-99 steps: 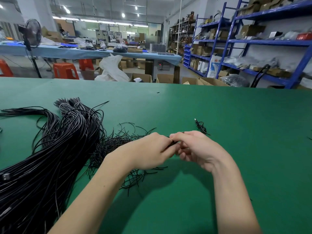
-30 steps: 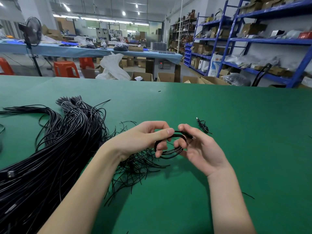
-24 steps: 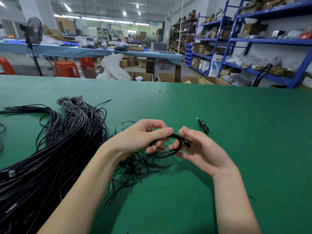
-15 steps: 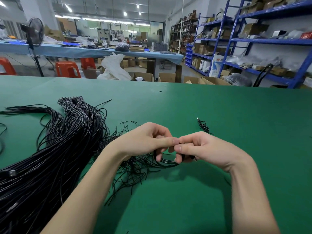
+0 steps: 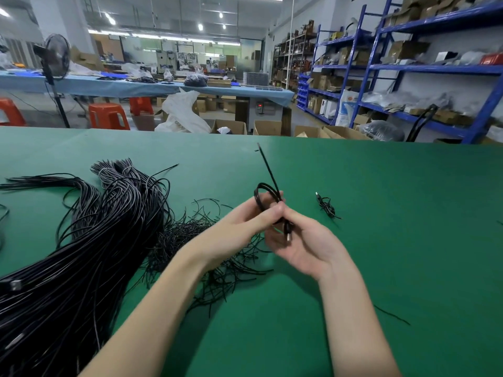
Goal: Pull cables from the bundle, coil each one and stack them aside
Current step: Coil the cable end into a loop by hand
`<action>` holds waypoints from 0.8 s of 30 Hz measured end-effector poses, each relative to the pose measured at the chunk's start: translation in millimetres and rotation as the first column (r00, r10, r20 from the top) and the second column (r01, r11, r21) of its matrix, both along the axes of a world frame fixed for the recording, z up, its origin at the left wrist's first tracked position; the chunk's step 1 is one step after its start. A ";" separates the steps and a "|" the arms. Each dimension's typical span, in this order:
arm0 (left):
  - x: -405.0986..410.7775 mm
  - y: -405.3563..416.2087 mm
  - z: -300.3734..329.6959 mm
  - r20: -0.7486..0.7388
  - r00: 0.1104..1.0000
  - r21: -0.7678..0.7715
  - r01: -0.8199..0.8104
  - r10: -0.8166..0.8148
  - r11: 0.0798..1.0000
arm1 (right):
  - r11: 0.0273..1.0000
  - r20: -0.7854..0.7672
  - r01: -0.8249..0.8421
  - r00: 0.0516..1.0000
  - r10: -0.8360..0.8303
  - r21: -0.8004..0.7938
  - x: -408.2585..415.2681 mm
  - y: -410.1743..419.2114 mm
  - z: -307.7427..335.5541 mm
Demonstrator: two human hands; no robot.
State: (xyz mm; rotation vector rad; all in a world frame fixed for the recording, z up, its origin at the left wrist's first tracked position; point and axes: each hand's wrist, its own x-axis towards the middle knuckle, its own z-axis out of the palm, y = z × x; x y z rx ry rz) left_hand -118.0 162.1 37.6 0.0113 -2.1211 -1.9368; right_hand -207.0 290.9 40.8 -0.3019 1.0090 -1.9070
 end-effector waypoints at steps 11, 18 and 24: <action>-4.1 8.1 -1.7 -0.009 0.975 0.087 -0.221 0.223 0.971 | 0.940 -0.291 -0.093 0.937 0.195 0.329 3.2 -0.1 -2.0; -2.9 6.7 1.5 0.029 0.996 -0.016 -0.088 0.088 0.996 | 0.844 -0.789 0.448 0.612 -0.050 0.294 -12.0 28.3 19.3; 0.8 13.0 3.7 0.120 0.990 -0.110 0.083 -0.069 0.991 | 0.893 -0.800 0.451 0.533 -0.277 -0.009 -2.1 12.3 21.7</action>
